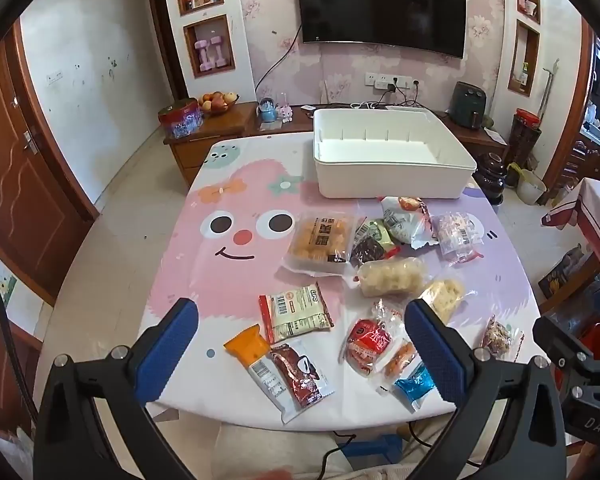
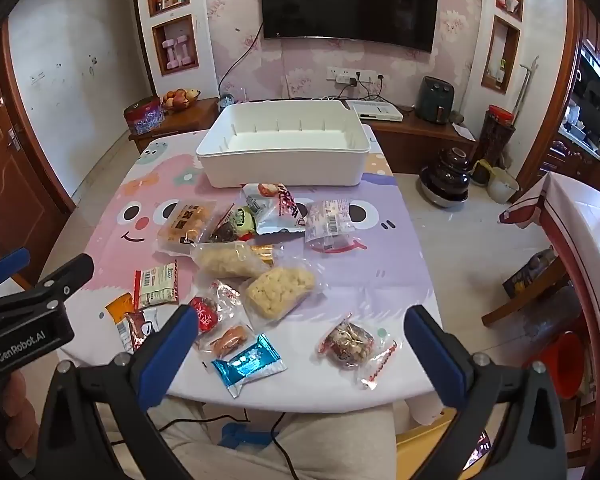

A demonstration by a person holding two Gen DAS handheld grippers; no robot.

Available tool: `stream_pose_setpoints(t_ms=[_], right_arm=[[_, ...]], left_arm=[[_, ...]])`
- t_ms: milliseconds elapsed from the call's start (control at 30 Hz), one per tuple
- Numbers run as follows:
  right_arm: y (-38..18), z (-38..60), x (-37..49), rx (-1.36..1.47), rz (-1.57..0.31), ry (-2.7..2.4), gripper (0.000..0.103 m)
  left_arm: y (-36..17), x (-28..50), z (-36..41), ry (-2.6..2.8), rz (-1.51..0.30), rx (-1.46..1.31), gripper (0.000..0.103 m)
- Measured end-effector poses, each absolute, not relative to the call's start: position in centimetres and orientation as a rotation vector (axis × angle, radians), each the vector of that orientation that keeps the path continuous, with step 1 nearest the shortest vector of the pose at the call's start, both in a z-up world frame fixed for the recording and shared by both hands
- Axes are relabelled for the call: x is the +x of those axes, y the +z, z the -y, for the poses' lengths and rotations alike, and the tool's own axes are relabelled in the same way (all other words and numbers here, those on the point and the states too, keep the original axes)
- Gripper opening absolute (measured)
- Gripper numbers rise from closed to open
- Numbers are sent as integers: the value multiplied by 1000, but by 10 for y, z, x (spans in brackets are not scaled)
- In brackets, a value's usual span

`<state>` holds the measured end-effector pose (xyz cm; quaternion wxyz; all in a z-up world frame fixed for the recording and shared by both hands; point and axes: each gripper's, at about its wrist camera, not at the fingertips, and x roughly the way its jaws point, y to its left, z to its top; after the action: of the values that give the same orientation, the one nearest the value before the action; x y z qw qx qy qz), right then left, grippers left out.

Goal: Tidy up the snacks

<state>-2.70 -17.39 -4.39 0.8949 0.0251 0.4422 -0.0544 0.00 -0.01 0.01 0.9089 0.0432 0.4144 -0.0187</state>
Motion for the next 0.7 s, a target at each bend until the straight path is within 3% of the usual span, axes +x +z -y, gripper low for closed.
stream_pose_setpoints(t_ms=[700], right_arm=[[-28,159,-18,1,-871,-83,100]], left_arm=[[9,12,-3,-81,-853,70,103]])
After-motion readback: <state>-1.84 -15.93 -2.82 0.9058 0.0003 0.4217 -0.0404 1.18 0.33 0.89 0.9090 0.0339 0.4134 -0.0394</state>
